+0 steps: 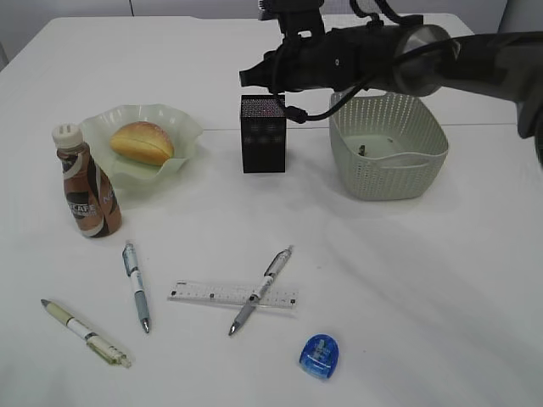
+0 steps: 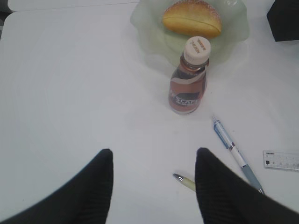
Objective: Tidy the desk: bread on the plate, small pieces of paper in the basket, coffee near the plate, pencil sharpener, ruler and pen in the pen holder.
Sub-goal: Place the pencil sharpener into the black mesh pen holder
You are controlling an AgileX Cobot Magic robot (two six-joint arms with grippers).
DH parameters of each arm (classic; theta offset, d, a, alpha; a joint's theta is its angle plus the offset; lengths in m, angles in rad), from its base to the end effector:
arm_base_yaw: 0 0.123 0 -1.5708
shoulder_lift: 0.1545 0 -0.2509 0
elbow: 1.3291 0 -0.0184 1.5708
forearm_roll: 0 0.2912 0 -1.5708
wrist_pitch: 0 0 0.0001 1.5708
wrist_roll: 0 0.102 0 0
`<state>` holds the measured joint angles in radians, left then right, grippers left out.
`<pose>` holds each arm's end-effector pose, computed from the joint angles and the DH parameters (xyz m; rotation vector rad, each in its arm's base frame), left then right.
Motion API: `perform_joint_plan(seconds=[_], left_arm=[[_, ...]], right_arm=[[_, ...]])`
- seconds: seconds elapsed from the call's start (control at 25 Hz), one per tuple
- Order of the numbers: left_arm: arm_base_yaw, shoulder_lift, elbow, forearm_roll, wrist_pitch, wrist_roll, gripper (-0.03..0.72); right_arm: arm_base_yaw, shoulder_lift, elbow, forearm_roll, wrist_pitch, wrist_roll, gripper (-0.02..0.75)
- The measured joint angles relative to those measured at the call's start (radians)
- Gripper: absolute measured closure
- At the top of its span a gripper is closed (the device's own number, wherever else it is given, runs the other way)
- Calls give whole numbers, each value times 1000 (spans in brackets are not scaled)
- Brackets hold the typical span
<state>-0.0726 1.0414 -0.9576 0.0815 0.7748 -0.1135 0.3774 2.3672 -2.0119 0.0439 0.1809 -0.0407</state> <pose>0.2720 -0.0140 0.3049 -0.0079 2.3390 0.0033 0.5405 0.2151 0.1650 -0.3830 1.9920 0.2485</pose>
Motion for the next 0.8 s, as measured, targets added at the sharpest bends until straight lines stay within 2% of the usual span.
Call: perform_joint_plan(seconds=[0.48,0.68,0.8], left_arm=[[0,0,0,0,-30,0,295],[0,0,0,-1,-32,0,299],[0,0,0,-1,-33,0,300]], right_arm=[[0,35,-32,0,-8,0,560],[0,35,-32,0,-8,0,509],[0,35,-32,2,-10,0,451]])
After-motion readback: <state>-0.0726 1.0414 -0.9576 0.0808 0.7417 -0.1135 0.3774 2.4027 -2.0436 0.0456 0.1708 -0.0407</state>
